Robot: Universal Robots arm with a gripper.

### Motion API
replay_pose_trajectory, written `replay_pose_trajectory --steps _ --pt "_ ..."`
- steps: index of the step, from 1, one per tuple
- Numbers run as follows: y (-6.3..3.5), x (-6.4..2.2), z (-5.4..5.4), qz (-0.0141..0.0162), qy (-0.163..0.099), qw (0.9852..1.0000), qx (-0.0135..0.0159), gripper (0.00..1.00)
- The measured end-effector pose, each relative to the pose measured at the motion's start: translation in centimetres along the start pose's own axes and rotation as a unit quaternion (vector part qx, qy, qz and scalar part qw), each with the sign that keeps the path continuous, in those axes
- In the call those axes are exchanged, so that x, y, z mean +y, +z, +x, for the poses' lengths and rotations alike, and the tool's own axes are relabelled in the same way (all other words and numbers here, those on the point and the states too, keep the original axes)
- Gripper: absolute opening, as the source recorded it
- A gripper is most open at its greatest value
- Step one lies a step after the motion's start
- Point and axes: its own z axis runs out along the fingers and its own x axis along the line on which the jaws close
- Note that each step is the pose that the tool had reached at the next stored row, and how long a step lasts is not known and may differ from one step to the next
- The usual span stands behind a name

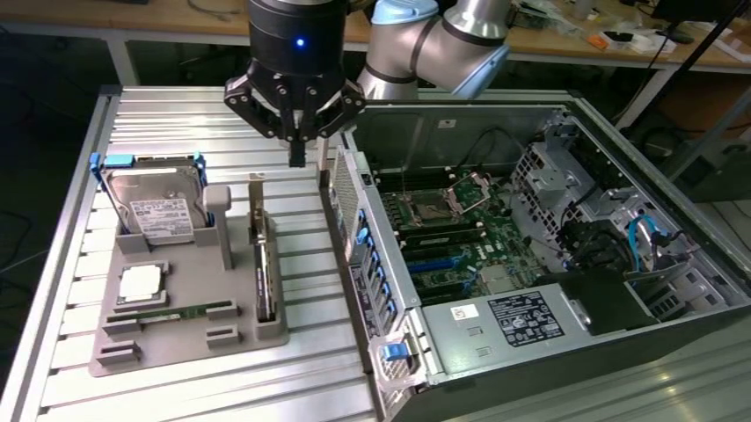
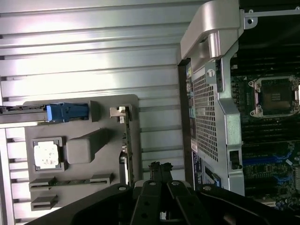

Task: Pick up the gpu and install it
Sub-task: 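Reach for the gpu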

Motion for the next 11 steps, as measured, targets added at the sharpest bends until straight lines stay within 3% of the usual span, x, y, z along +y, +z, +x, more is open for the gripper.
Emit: replay_pose_trajectory --steps 11 --pt "0.11 -0.08 1.08 0.0 0.0 1.0 -0.0001 0.11"
